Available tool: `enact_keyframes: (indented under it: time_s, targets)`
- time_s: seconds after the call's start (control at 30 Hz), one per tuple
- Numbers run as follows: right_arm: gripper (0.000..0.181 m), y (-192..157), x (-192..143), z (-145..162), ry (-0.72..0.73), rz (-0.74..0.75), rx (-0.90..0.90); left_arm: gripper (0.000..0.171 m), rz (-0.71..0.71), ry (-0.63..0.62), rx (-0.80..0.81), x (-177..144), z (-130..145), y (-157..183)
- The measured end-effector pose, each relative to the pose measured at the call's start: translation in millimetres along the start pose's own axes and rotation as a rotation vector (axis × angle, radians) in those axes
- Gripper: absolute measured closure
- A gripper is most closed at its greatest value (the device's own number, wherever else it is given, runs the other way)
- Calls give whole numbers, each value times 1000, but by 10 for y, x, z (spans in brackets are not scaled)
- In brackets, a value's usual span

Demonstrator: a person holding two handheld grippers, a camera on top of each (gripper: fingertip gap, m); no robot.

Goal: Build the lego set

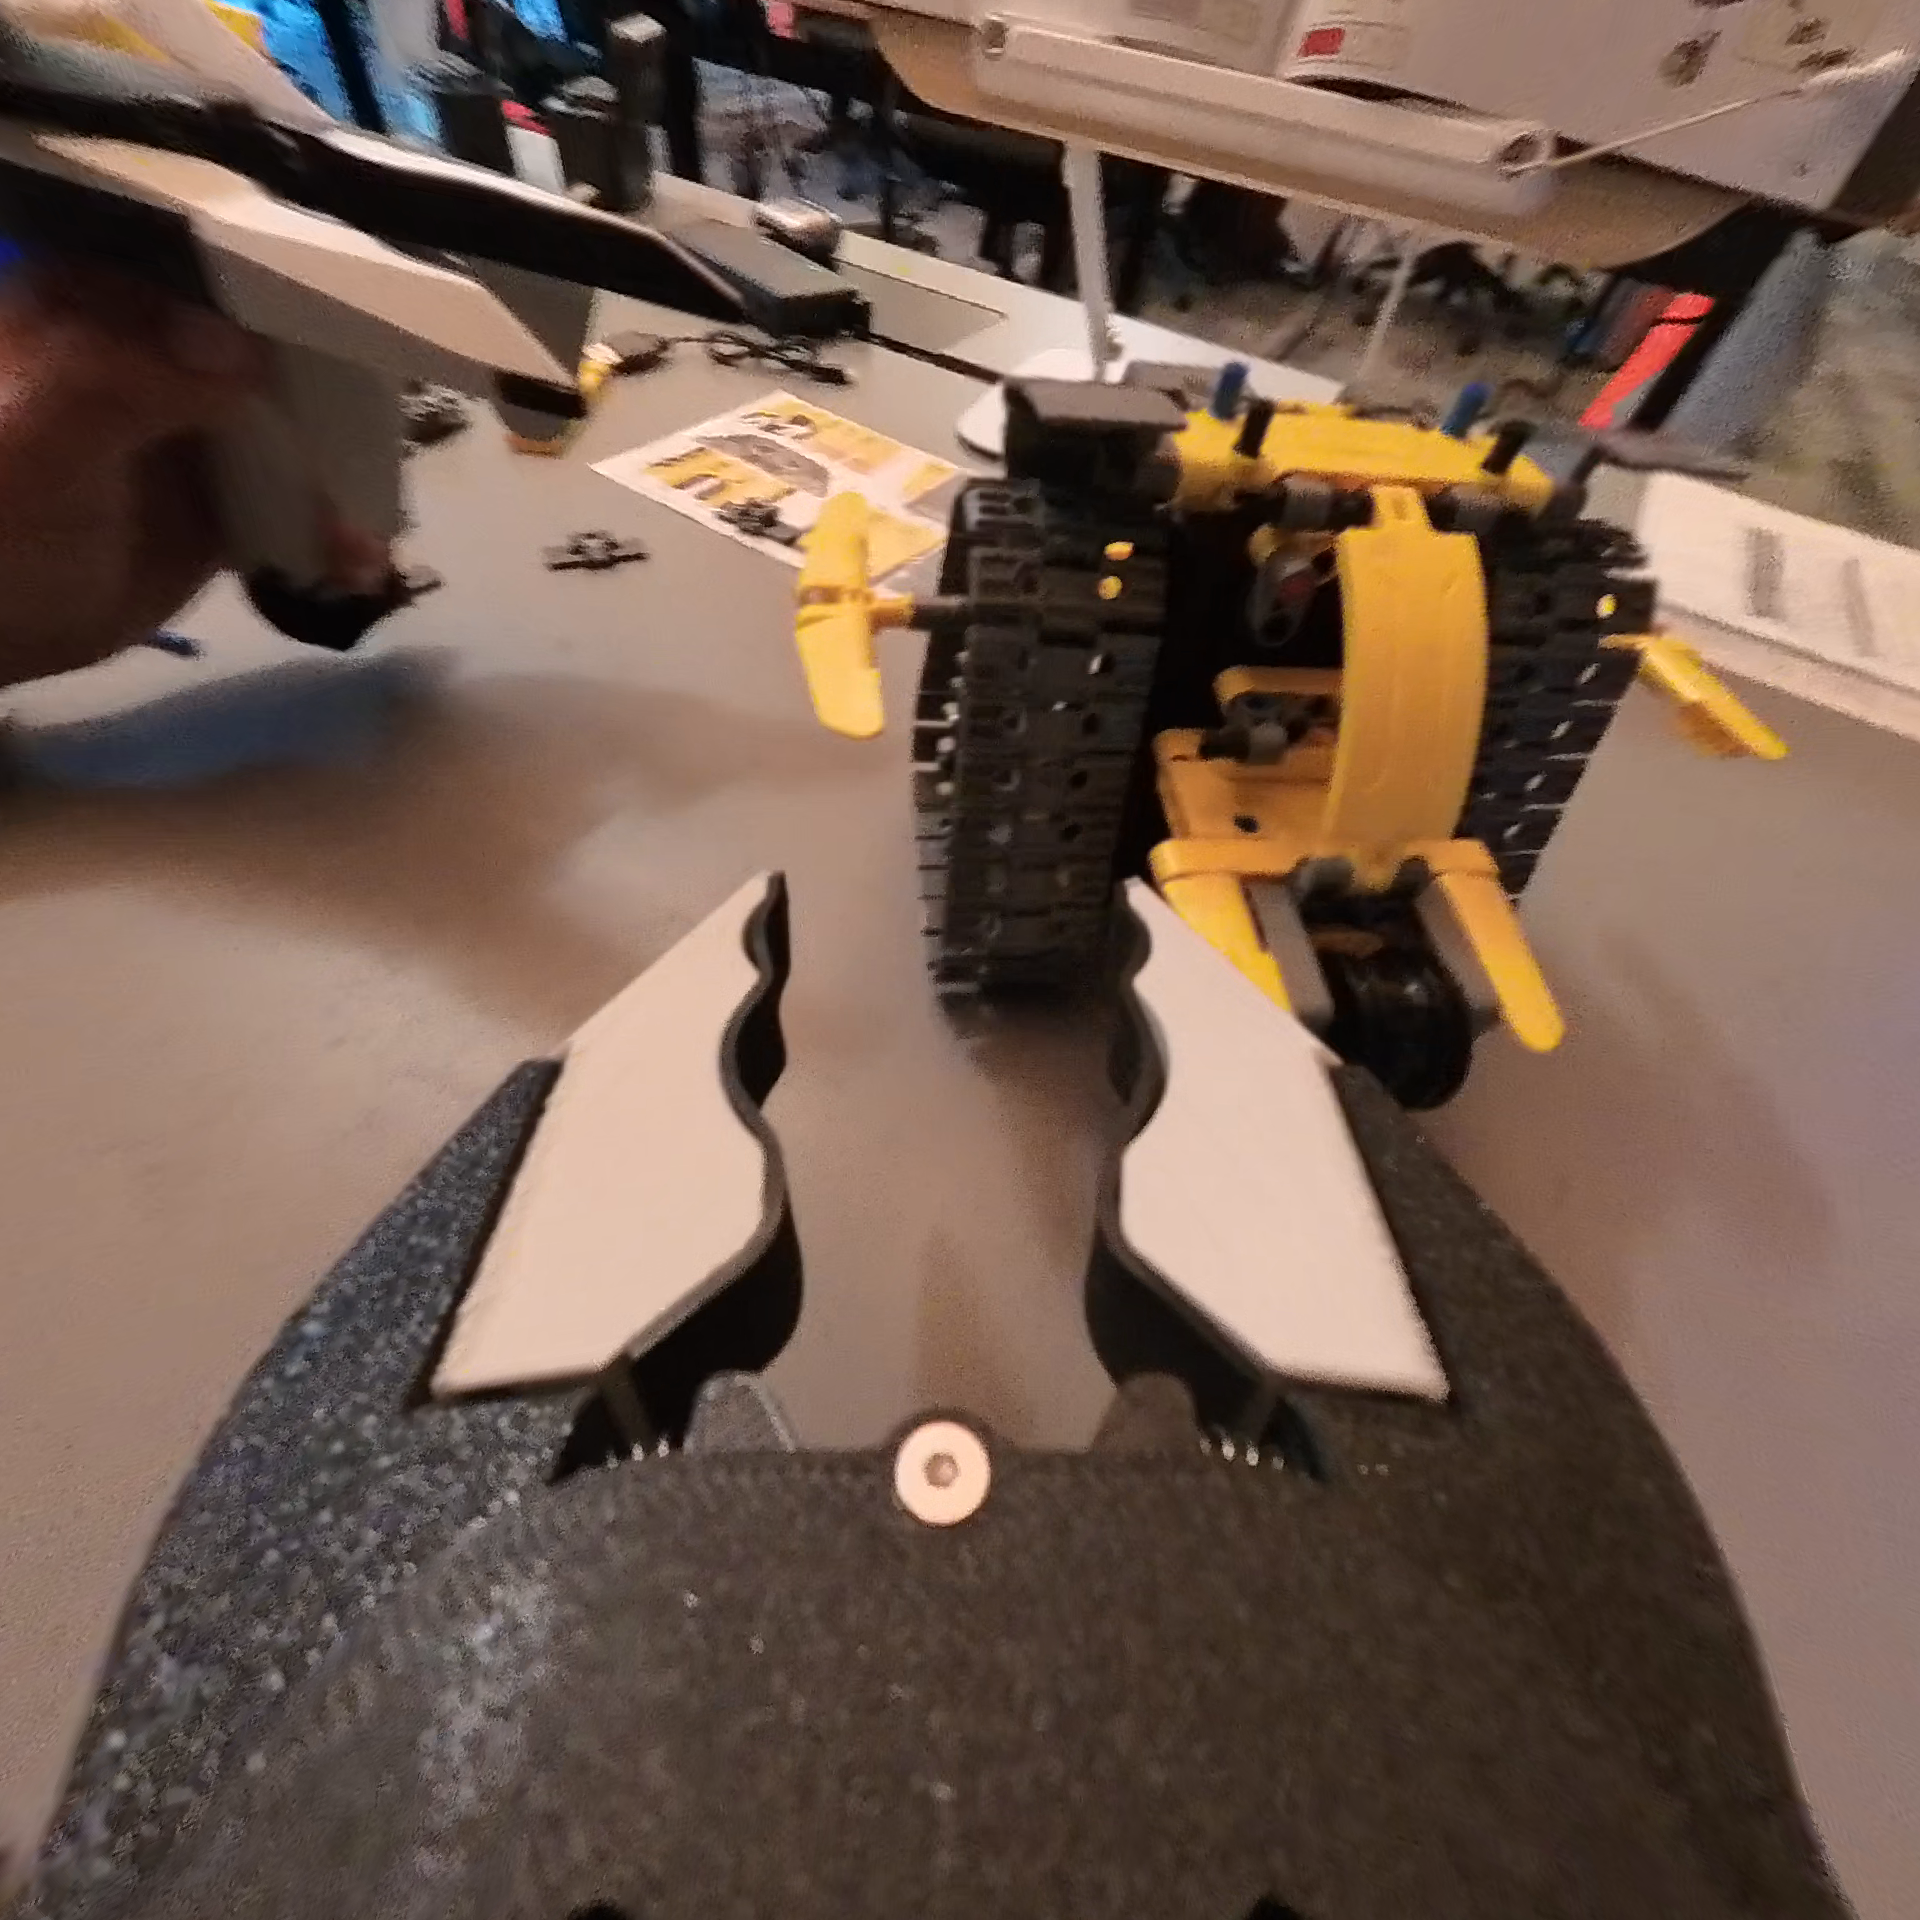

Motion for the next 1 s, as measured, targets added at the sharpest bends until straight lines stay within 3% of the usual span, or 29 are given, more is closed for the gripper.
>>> enact_keyframes:
  time_s: [0.17, 0.3, 0.4, 0.5, 0.63, 0.9, 1.0]
  targets:
    - [124, 43, 200, -58, -32, 84, -31, 73, -4, 32, -4, -53, -64, -27]
    - [125, 21, 320, -46, -107, 200, -155, 73, 11, 38, -8, -53, -83, -10]
    - [152, 31, 393, 10, -195, 319, -277, 73, 22, 25, -3, -27, -69, 18]
    - [164, 44, 386, 39, -232, 366, -319, 73, 26, 8, 12, 1, -51, 55]
    - [170, 113, 255, 86, -245, 326, -335, 73, 23, -10, 47, 24, -46, 102]
    - [168, 124, -205, 237, -140, -28, -395, 73, 28, -30, 47, 58, -5, 114]
    - [172, 221, -386, 307, -153, -55, -357, 73, 32, -30, 35, 60, 3, 106]
Point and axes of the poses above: each gripper's, where its closed fingertips meet, x out along the fingers, z out of its underside, y = z × x across the jaws, the point moved 9 cm from there along -x, back along the fingers, and after that the axes turned 8 degrees about -z, right-handed, at the moved point
